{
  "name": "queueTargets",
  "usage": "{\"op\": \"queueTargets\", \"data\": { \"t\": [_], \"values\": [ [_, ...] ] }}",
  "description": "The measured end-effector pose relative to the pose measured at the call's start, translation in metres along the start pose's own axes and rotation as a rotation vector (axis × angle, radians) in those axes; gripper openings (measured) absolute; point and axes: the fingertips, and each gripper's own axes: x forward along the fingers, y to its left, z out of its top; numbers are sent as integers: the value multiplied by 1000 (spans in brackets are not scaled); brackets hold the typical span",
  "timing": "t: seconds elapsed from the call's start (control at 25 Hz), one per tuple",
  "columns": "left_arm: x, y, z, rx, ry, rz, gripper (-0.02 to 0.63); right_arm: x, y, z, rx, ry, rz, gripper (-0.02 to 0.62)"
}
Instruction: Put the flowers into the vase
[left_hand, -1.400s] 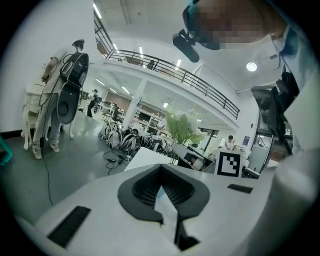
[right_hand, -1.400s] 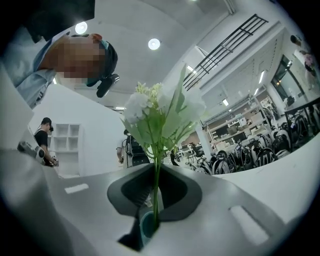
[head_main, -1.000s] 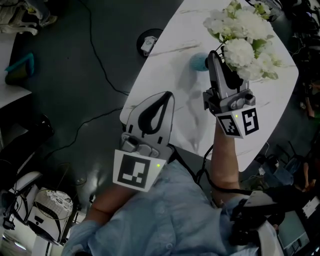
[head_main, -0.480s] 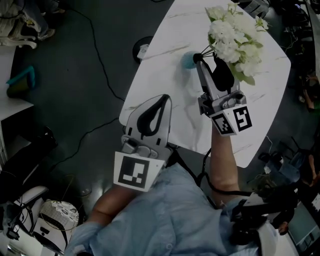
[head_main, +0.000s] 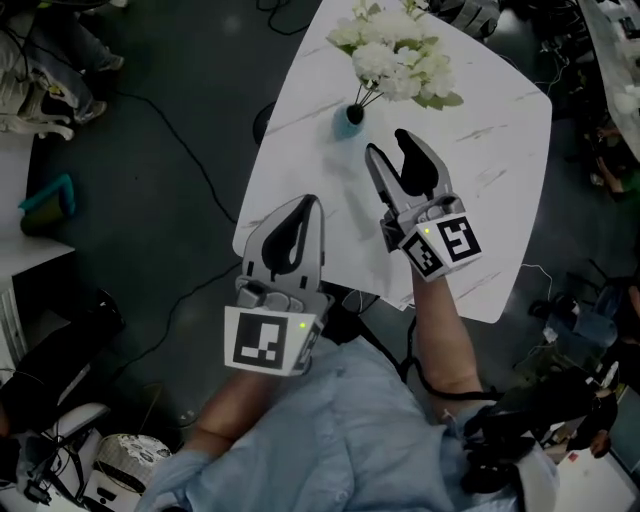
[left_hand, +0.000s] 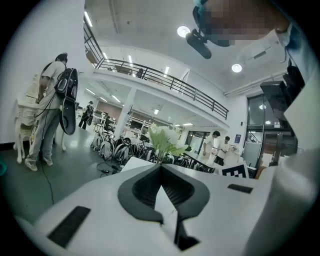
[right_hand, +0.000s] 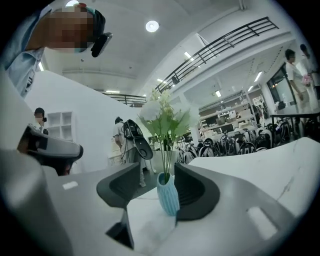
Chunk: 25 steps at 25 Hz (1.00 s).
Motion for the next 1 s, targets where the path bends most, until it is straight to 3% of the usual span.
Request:
{"op": "queueTargets", "data": {
  "t": [0.2,0.44,0.68,1.0],
  "values": [
    [-7,-22,14,54,-39,-9,5,-37,17,28,19,-20,-26,203],
    [-16,-60,27,123,-73,-28,5,-88,45,69,32,-22,-110,58],
    [-40,-95,57,199,-130,-37,5,-129,75,90,-24,-19,-152,2],
    [-47,-120,73,239,-182,-52,5,-147,93,117,-119,-76,-130,2]
  ]
}}
